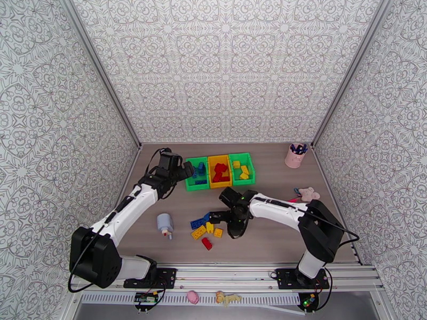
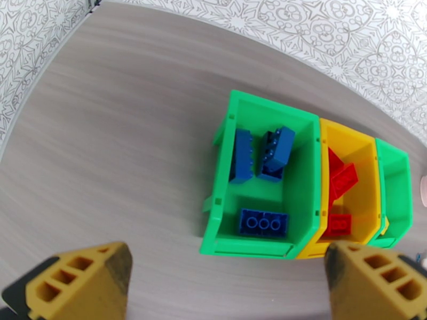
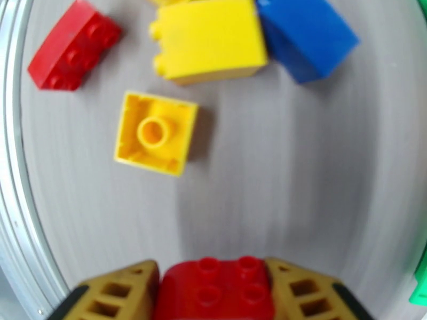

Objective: Sort the legos into containers by color

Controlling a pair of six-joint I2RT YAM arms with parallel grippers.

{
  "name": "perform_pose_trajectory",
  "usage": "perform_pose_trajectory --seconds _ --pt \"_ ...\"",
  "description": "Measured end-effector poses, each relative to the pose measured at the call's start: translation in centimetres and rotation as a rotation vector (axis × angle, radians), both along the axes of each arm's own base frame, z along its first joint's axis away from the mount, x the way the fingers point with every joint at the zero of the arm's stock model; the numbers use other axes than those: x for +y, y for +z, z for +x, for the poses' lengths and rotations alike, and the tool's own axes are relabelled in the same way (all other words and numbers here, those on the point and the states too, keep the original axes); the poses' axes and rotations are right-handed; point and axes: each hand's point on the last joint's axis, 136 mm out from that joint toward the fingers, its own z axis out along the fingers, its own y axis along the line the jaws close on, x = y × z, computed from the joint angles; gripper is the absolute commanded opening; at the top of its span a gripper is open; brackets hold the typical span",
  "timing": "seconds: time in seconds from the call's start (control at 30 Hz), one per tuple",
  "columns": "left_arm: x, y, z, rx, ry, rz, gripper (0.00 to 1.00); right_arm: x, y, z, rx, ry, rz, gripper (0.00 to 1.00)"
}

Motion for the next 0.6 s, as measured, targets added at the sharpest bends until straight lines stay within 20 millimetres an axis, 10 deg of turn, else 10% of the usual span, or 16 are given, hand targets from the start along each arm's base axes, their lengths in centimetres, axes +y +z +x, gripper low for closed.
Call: perform_pose_trajectory --seconds 0.23,0.6 --pt "0.1 -1.0 -2.2 0.010 -0.013 0.011 1.00 0.7 3.1 3.2 -0.060 -0.074 0.128 0.48" --pt "-2.8 -0.5 -7.5 -0.171 -0.261 0.087 1.00 2.7 12.5 14.1 -0.288 -0.183 0.384 0.46"
